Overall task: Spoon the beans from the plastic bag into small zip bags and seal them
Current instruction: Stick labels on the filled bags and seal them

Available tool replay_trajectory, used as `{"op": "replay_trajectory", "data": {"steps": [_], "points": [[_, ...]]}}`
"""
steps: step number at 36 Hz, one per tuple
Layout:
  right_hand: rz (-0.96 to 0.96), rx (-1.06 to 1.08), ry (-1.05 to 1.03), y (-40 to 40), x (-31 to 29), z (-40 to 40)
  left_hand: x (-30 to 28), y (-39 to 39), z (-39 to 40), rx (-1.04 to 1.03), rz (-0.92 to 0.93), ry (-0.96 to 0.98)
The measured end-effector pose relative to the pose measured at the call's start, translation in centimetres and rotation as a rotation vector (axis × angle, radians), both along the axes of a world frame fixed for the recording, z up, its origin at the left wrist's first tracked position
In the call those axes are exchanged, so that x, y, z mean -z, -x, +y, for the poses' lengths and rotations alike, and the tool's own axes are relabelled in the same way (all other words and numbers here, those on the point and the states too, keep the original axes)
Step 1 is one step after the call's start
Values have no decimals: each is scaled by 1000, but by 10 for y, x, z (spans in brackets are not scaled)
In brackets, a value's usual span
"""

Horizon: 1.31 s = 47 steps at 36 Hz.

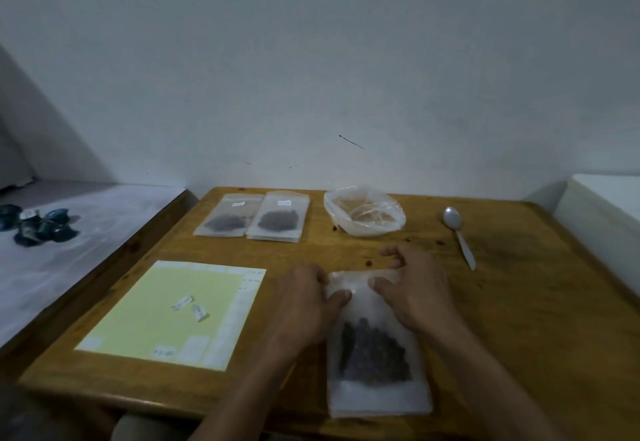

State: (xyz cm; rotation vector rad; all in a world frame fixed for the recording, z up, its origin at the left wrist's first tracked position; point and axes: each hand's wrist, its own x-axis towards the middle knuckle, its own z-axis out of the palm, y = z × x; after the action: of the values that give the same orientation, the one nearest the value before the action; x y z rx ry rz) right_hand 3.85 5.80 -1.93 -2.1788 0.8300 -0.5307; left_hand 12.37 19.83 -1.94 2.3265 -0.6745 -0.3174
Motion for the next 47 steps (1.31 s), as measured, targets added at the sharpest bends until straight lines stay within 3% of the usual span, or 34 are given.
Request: {"op": "replay_trajectory", "data": {"steps": [3,5,8,12,15,19,21,27,32,38,47], "points": [[-144,-28,-156,-2,-9,-2,-3,-2,1,-75,102,181],[-271,-57,-289,-3,-19,-2,-5,-7,3,-121,280,396],[-446,-125,-510,-10,-35,0,-11,-13,11,-76,539,615],[-528,-212,-685,-32,-50,9,-26,-16,24,-44,751,825],[-561,-259,-715,-54,-56,26,-33,-26,43,-96,772,937],[-530,-293,-729,-87,-59,55,-41,-47,83,-248,609,967],[-458,-330,-682,-103,-56,71,-44,-60,109,-344,529,982],[-99,-536,-179,-149,-25,120,-44,-94,185,-617,335,1024],[207,-657,78,-179,-5,148,-38,-108,220,-751,269,969],[399,-621,208,-193,5,169,-29,-117,233,-849,313,971],[403,-613,167,-199,14,180,-29,-120,233,-879,370,992]]}}
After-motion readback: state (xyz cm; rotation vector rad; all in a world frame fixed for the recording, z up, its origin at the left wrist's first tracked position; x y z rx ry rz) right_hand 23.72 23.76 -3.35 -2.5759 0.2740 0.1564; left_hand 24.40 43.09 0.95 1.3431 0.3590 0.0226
